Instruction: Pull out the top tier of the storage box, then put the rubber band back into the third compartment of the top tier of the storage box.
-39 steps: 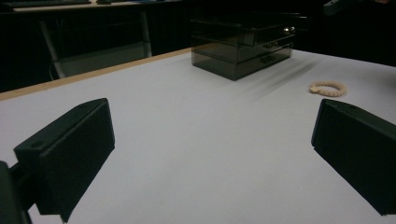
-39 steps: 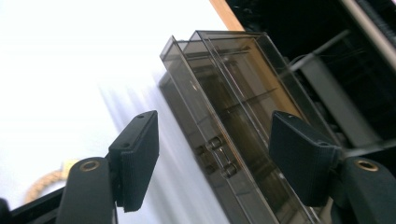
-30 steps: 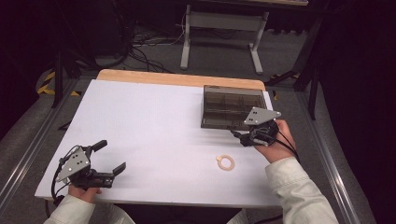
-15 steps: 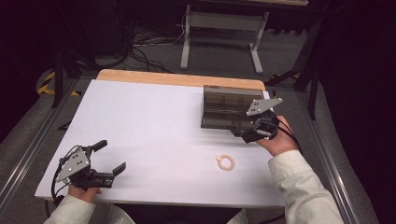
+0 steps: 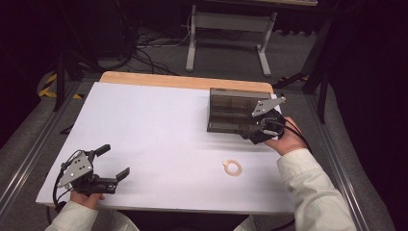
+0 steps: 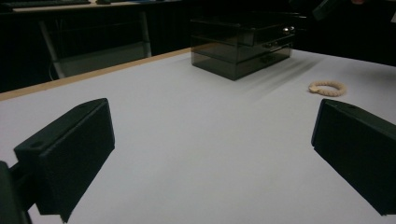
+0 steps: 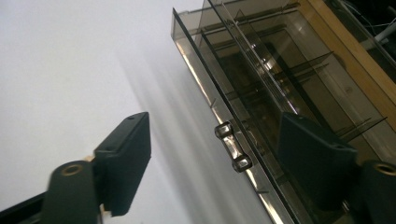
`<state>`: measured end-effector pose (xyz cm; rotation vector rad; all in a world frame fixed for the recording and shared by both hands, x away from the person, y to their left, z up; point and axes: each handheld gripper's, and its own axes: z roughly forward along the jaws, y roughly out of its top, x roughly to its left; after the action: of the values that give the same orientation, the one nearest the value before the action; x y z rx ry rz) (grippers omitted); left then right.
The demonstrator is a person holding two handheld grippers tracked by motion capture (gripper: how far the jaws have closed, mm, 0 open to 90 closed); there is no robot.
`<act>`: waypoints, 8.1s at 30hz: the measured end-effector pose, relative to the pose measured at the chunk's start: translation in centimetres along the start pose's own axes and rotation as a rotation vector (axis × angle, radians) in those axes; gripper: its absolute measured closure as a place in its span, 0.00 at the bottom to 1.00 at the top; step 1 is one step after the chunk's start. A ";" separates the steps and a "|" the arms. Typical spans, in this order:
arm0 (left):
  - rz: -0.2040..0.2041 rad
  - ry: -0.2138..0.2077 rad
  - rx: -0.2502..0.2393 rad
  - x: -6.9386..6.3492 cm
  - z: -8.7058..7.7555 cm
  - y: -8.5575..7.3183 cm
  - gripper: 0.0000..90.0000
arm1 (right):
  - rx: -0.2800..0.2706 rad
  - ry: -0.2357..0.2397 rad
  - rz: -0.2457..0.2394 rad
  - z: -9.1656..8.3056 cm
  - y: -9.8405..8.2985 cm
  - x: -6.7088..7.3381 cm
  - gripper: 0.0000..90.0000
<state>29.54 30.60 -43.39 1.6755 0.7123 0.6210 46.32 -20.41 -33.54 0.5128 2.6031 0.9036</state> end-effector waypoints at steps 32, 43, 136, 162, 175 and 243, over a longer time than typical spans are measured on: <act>-0.007 -0.007 -0.002 0.0 0.0 0.0 0.00 | 0.160 -0.075 -0.095 3.9 0.2 -0.7 0.64; -0.004 -0.009 -0.001 0.0 0.1 0.0 0.00 | 0.173 -0.088 -0.093 3.9 0.3 -0.4 0.68; 0.004 -0.019 -0.006 -0.1 0.4 0.2 0.00 | 0.035 0.055 -0.036 -0.3 -0.8 9.5 0.61; 0.002 -0.020 -0.003 0.0 0.5 0.2 0.00 | 0.161 0.140 -0.009 3.5 -2.5 9.9 0.60; 0.005 -0.019 -0.003 0.0 0.4 0.2 0.00 | 0.265 0.163 0.001 5.2 -3.0 10.0 0.66; 0.003 -0.017 -0.006 -0.1 0.4 0.2 0.00 | 0.013 0.055 0.014 -0.2 -1.7 9.2 0.94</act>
<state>29.80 30.28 -43.26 1.6742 0.6953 0.6098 37.83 -17.73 -36.25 0.5175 2.6593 0.9175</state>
